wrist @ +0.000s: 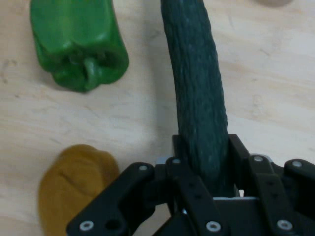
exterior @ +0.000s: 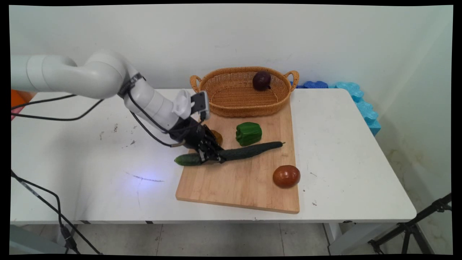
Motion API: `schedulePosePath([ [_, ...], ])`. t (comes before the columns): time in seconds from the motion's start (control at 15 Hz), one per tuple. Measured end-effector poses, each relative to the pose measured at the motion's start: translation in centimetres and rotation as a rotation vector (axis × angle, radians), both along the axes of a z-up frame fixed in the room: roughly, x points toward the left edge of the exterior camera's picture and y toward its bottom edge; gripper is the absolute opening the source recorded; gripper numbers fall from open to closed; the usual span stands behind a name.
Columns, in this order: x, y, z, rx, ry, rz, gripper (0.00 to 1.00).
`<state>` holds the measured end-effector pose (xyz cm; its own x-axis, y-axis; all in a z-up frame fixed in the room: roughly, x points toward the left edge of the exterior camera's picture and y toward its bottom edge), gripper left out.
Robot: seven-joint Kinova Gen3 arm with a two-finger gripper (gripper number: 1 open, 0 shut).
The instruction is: Place the picked object in the vegetable basket
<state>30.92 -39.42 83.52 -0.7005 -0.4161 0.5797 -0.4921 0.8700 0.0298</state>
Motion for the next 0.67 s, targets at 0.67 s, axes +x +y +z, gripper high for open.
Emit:
schedulePosePath([
  [0.67,1.1,-2.5,8.9,-0.132,0.014,-0.040,0.00],
])
